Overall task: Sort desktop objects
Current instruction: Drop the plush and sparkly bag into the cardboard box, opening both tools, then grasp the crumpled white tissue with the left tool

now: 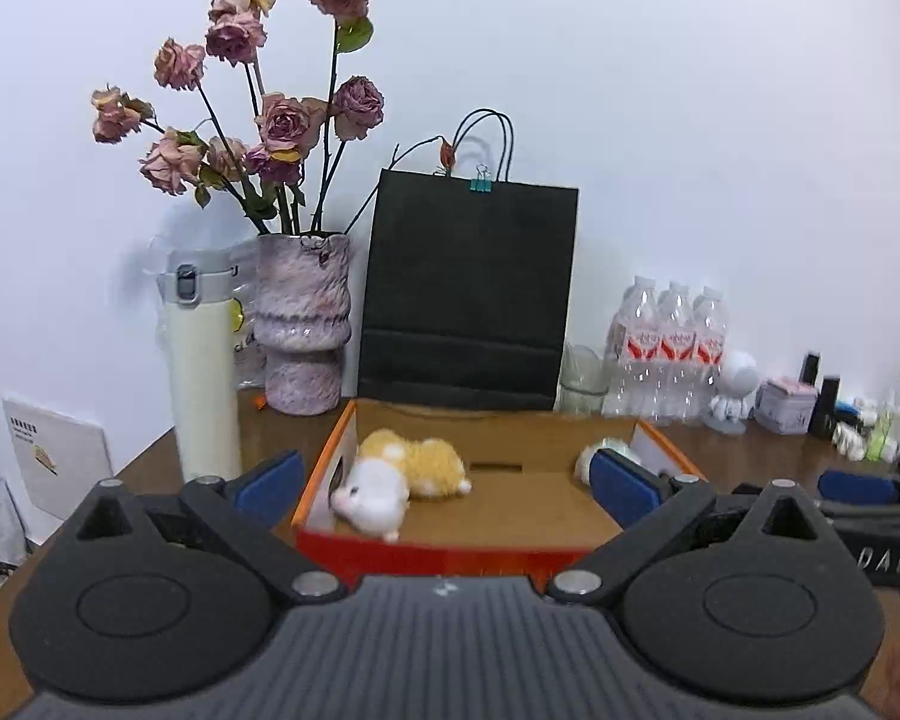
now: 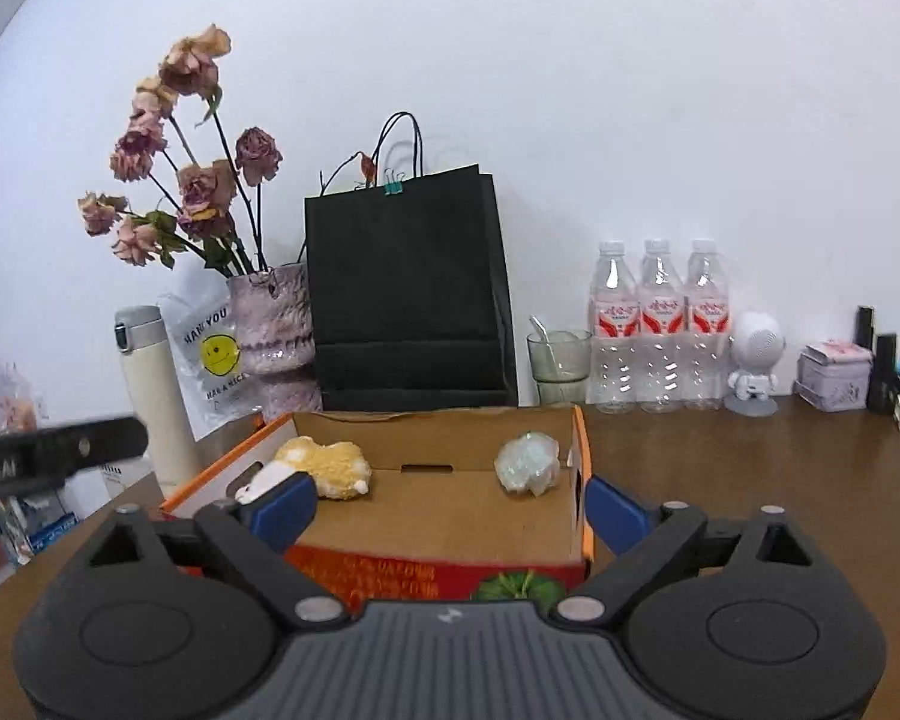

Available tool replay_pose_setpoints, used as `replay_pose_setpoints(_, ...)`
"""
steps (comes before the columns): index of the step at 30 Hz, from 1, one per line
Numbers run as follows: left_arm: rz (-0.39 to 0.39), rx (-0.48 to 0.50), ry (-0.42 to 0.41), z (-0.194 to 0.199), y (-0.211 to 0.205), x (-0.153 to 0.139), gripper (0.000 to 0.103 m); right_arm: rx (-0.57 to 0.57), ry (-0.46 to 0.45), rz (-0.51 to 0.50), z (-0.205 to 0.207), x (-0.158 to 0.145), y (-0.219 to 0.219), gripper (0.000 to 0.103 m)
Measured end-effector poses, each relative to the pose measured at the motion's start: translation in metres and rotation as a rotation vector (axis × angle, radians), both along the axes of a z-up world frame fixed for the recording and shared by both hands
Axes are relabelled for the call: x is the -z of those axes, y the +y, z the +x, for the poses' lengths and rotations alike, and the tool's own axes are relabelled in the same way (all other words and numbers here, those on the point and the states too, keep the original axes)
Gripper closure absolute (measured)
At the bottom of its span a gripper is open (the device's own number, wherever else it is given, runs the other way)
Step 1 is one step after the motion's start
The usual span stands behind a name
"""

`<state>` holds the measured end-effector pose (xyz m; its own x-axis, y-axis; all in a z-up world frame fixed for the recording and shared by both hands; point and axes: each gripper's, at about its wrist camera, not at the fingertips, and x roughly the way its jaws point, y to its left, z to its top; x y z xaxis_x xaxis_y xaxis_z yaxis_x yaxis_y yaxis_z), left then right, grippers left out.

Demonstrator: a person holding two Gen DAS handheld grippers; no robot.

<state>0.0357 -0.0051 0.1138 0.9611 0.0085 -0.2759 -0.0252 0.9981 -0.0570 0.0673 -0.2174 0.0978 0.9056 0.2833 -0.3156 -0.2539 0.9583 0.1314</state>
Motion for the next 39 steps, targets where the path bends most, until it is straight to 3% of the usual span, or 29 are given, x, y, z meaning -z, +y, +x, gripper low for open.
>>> replay_pose_setpoints(10, 0.077, -0.029, 0.111, -0.051, -0.010, 0.044, 0.000, -0.047, 0.136, 0.009, -0.035, 0.045, 0.000, 0.000)
replay_pose_setpoints(14, 0.113, -0.027, 0.160, -0.062, -0.010, 0.059, 0.000, -0.044, 0.193, -0.045, -0.047, 0.057, 0.004, 0.000)
replay_pose_setpoints(20, 0.087, -0.053, 0.223, -0.069, -0.002, 0.074, 0.000, -0.065, 0.231, -0.065, -0.070, 0.068, 0.012, 0.000)
replay_pose_setpoints(26, 0.115, -0.084, 0.244, -0.072, 0.001, 0.083, 0.000, -0.116, 0.225, -0.103, -0.075, 0.073, 0.024, 0.000)
replay_pose_setpoints(31, 0.101, -0.070, 0.244, -0.072, 0.005, 0.084, 0.000, -0.113, 0.233, -0.081, -0.077, 0.070, 0.022, 0.000)
replay_pose_setpoints(39, 0.060, -0.068, 0.287, -0.067, 0.006, 0.095, 0.000, -0.106, 0.230, -0.149, -0.085, 0.073, 0.025, 0.000)
